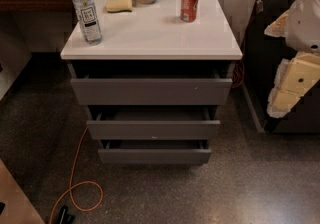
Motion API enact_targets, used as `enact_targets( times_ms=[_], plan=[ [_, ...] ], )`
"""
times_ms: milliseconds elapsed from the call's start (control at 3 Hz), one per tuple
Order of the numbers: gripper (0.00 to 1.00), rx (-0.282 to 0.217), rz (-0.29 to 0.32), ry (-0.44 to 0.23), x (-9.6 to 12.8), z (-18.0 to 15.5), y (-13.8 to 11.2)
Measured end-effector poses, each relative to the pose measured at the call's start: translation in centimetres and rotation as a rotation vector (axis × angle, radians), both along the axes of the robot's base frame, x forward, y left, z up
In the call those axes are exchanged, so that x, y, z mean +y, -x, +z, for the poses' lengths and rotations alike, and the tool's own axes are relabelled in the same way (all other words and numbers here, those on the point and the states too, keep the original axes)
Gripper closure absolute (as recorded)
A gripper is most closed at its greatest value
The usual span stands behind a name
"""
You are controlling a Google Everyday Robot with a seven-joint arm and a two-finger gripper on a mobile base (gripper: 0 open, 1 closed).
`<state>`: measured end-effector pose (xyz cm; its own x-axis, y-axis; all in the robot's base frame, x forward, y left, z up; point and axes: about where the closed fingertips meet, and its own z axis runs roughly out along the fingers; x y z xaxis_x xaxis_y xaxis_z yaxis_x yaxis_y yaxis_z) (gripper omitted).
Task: Place blue plastic bottle into top drawer
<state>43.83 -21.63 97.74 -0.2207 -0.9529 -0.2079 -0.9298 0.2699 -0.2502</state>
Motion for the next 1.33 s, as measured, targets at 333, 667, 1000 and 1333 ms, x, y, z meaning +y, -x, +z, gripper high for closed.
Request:
enact_targets(
  times_ms=[333,667,1000,1333],
  plan=[
    [0.0,0.0,0.0,0.0,0.0,0.0,0.0],
    [0.0,0.015,0.009,-0.02,0.1,-0.7,-1.4],
    [0.0,0.037,0.057,-0.057,1.3,-3.4,-5.1],
    [0.0,0.038,0.132,-0.055,2.5,-7.3,-7.5]
  ],
)
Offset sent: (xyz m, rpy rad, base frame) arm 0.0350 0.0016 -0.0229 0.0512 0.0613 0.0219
